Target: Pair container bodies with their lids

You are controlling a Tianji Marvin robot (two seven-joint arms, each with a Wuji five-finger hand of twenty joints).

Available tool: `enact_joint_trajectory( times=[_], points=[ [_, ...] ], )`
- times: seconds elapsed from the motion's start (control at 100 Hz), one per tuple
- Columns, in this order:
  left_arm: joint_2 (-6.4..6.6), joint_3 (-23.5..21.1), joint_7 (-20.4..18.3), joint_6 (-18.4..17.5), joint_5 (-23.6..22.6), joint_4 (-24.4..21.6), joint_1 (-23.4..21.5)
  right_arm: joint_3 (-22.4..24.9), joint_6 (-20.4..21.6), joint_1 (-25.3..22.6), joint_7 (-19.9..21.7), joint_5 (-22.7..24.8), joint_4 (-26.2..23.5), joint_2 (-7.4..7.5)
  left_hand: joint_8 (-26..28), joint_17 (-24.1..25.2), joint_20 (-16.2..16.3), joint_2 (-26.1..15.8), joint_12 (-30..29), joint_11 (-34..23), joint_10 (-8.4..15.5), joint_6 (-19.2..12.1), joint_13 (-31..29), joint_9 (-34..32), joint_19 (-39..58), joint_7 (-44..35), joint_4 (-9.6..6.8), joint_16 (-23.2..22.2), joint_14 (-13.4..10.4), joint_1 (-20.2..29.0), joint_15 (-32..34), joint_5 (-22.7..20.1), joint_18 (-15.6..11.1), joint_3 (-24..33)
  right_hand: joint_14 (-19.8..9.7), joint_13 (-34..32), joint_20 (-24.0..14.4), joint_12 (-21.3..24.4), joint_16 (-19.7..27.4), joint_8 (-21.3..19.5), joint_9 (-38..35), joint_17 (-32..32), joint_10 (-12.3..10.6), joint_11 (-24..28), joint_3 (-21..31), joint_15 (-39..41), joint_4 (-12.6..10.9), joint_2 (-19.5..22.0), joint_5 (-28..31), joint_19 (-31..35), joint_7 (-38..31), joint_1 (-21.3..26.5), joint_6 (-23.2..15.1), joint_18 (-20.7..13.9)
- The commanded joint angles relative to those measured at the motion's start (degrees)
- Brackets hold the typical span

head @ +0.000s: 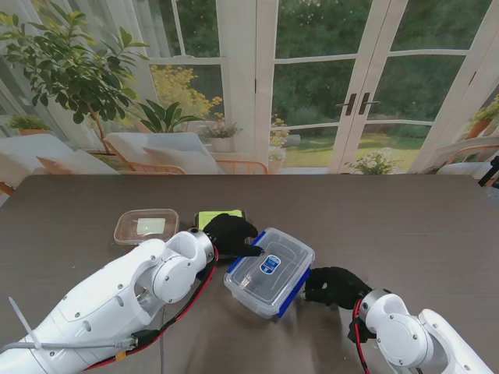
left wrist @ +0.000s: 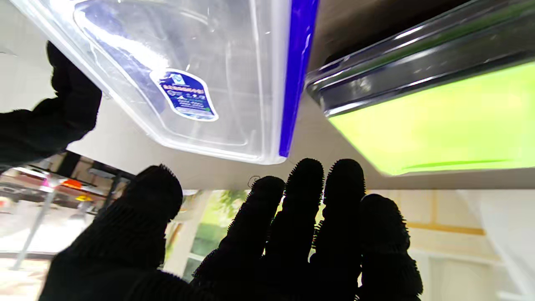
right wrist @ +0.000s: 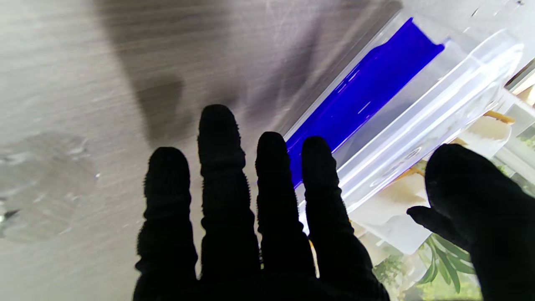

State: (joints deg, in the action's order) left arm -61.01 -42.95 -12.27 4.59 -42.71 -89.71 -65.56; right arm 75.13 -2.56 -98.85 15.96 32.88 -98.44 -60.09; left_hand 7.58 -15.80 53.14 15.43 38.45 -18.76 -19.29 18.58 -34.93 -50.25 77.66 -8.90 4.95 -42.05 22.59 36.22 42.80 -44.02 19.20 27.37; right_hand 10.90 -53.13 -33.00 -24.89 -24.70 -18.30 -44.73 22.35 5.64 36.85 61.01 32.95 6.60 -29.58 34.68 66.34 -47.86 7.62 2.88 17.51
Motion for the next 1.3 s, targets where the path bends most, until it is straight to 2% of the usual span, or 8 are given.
enact_joint_trajectory(
  times=[0.0,0.15,0.25,0.43,0.56,0.76,0.95,1.29],
  points=[
    [-0.72,0.5,-0.6,-0.5,-0.8,0.4,0.0,0.2,-1.0,-0.3,0.4,0.1,-0.4,-0.15,0.2,2.4,-1.0,1.8,-1.2,1.4,1.3,-1.3,2.1,1.5,-1.6,0.4,-0.38,1.2,-1.1,-0.9,-2.3,1.3,-2.3,1.6,0.2,-2.9,0.1,0.2,-0.7,0.0,-2.0,5.3,-0.1,0.5,1.2,0.7,-1.3,1.4,0.7,3.0,0.0,-0.8,-1.2,0.5],
    [-0.85,2.0,1.5,-4.5,-1.9,1.9,0.3,0.0,-4.2,0.1,-0.2,-0.5,0.1,-0.42,0.0,7.0,-3.8,3.8,-2.5,2.3,2.0,-1.5,5.6,4.2,-4.4,1.0,0.0,2.5,-2.5,-1.1,-5.9,2.9,-4.9,4.7,0.5,-4.7,0.0,0.3,-0.9,0.0,-3.0,7.5,0.5,0.1,1.9,1.1,-1.7,2.6,-0.8,4.2,0.3,-1.0,-0.5,1.3],
    [-0.87,3.3,2.3,-5.9,-2.5,2.8,0.8,-0.8,-6.7,1.0,-1.2,-1.3,1.1,-0.73,-0.5,10.4,-7.6,5.1,-4.8,4.1,2.4,-1.3,8.6,7.1,-7.7,1.9,0.35,4.4,-3.8,-1.4,-9.6,4.4,-6.5,6.5,0.7,-4.9,0.1,0.2,-0.9,0.1,-2.5,8.1,0.9,0.0,2.3,1.0,-1.8,2.9,-2.5,4.7,0.6,-1.1,0.1,1.5],
    [-0.65,5.1,2.6,-7.2,-4.2,3.7,1.1,-2.9,-10.6,4.0,-2.6,-2.7,3.5,-1.23,-2.1,15.4,-13.3,11.7,-9.8,7.8,3.9,0.1,14.2,12.9,-17.7,4.9,1.41,8.0,-6.8,-3.1,-16.5,10.1,-9.2,12.2,1.0,-4.4,0.2,0.1,-1.0,0.3,-0.1,8.0,1.3,0.5,2.3,1.2,-1.9,3.8,-8.5,5.6,1.3,-1.5,1.4,1.4],
    [-0.31,6.1,2.6,-7.6,-6.2,3.9,1.3,-4.8,-12.9,6.6,-3.1,-4.0,5.6,-1.54,-3.0,16.7,-14.7,12.9,-11.5,9.2,4.1,0.9,16.3,15.8,-21.3,6.7,1.76,9.1,-7.9,-4.1,-18.9,13.1,-10.5,13.2,1.2,-4.1,0.2,0.2,-1.1,0.6,1.1,7.9,1.5,0.9,2.0,1.5,-2.0,4.3,-13.4,6.1,2.1,-1.7,2.8,1.4],
    [-0.21,7.0,2.9,-7.3,-6.9,4.6,1.2,-7.0,-16.2,9.4,-4.5,-4.7,8.0,-2.04,-4.4,18.8,-15.9,13.1,-13.1,10.5,4.5,2.4,19.1,19.4,-25.4,9.2,1.8,9.9,-8.6,-4.4,-21.3,17.4,-11.5,13.4,1.5,-3.7,0.2,0.8,-1.2,1.2,2.6,7.6,1.7,1.6,1.5,2.5,-2.1,5.0,-20.8,6.6,1.7,-2.3,7.0,1.5],
    [-0.13,7.7,3.3,-7.0,-7.4,5.1,1.0,-8.3,-18.1,11.7,-4.5,-5.5,10.1,-2.22,-5.1,19.4,-16.2,12.7,-13.7,10.8,4.4,2.9,20.0,20.6,-27.2,9.6,1.79,10.0,-8.8,-4.9,-22.1,18.7,-11.6,13.2,1.7,-2.7,0.2,1.2,-1.1,1.4,3.9,6.8,1.9,2.1,0.3,2.7,-1.9,5.6,-22.1,6.7,0.7,-2.8,7.0,1.4],
    [0.12,8.4,2.8,-6.9,-8.0,5.2,0.8,-10.4,-18.4,14.8,-2.4,-7.3,13.8,-2.01,-5.6,19.9,-16.2,10.7,-14.1,10.9,4.3,2.6,20.0,20.7,-29.0,9.6,1.64,9.9,-8.8,-5.2,-22.6,19.3,-11.7,11.8,1.6,-1.0,0.3,1.8,-0.8,2.2,5.8,5.3,1.8,2.3,-3.0,2.9,-1.7,7.0,-21.2,6.4,0.7,-3.8,5.0,0.8]
  ],
)
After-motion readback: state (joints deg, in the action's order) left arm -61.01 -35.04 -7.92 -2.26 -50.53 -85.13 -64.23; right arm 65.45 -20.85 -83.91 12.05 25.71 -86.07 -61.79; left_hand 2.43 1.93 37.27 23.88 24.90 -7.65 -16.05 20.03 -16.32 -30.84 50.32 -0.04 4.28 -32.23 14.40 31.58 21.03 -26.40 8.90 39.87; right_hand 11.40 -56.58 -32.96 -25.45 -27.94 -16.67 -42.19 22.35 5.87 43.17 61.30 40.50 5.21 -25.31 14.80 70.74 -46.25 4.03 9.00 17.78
